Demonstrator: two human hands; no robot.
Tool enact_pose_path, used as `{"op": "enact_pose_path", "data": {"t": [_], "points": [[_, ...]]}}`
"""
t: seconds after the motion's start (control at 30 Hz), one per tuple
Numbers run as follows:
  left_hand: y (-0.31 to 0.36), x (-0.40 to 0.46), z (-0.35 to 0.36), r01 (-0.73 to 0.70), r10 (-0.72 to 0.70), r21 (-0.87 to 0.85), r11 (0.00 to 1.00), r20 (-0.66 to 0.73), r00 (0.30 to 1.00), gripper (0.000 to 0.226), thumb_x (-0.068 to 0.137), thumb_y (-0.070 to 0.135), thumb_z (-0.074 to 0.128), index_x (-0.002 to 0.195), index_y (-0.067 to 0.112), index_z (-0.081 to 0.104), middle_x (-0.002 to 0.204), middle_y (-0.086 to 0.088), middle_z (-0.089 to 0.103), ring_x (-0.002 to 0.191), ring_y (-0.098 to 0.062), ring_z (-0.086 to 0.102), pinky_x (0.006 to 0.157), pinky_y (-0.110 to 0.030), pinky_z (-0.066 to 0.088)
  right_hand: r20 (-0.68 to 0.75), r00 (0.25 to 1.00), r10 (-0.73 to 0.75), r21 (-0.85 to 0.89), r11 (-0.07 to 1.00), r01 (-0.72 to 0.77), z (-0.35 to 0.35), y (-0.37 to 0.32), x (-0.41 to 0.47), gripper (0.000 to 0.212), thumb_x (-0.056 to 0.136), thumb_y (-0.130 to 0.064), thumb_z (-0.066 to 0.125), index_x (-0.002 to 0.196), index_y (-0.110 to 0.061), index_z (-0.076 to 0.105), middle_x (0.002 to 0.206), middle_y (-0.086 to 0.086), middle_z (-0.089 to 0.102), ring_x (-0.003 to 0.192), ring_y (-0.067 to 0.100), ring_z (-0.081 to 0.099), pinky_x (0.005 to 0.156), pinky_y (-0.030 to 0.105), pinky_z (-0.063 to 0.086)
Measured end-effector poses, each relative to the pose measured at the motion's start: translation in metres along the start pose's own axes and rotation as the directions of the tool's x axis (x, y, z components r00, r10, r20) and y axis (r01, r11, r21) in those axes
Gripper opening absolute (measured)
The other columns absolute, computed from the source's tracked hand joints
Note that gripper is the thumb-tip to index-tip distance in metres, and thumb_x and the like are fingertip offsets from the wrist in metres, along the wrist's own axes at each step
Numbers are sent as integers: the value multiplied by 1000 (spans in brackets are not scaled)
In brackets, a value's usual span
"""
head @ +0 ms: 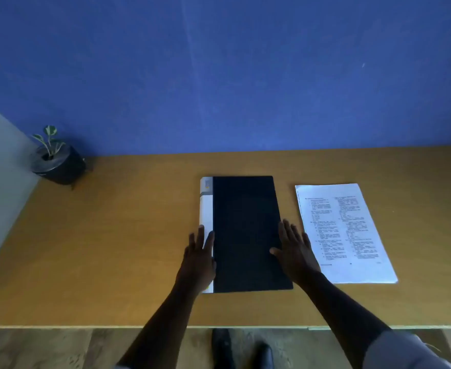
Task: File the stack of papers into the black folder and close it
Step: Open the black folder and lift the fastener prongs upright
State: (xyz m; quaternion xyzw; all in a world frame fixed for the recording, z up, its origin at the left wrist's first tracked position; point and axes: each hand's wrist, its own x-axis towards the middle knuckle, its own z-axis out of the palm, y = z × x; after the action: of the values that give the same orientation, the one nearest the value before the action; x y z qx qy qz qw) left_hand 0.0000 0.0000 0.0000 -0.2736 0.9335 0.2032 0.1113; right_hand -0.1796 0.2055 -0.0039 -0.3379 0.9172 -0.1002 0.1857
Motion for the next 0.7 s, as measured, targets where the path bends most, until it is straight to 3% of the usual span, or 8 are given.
{"op": "enact_pose_path", "data": {"t": [0.27,0.37,0.47,0.7], "points": [[-22,-18,16,-95,95,-8,995,-26,995,77,100,42,45,159,19,1,166,-8,-11,153,-28,6,120,-36,23,64,996,60,6,998,-61,14,-4,-1,84,94,-43,61,157,-9,16,166,9,16,152,28,19,120,46,29],[-24,-27,20,-118,119,-44,992,18,993,97,92,57,51,157,26,-13,163,-2,-26,152,-20,-7,120,-34,17,78,994,79,-8,997,-79,16,-8,-2,87,96,-42,60,158,-8,11,168,10,9,154,29,12,121,45,28],[-20,-33,23,-127,129,-30,991,68,989,121,79,67,60,152,26,-28,158,-2,-38,150,-25,-18,123,-38,8,65,993,97,-2,995,-98,19,-12,-2,88,96,-40,61,158,-7,9,168,11,8,155,30,11,122,46,27],[-10,-34,27,-69,68,4,998,51,996,138,73,60,74,150,13,-31,155,-11,-40,148,-27,-21,121,-35,2,55,991,120,31,992,-122,24,-15,-1,89,93,-38,65,158,-8,10,167,10,11,153,31,18,120,48,31]]}}
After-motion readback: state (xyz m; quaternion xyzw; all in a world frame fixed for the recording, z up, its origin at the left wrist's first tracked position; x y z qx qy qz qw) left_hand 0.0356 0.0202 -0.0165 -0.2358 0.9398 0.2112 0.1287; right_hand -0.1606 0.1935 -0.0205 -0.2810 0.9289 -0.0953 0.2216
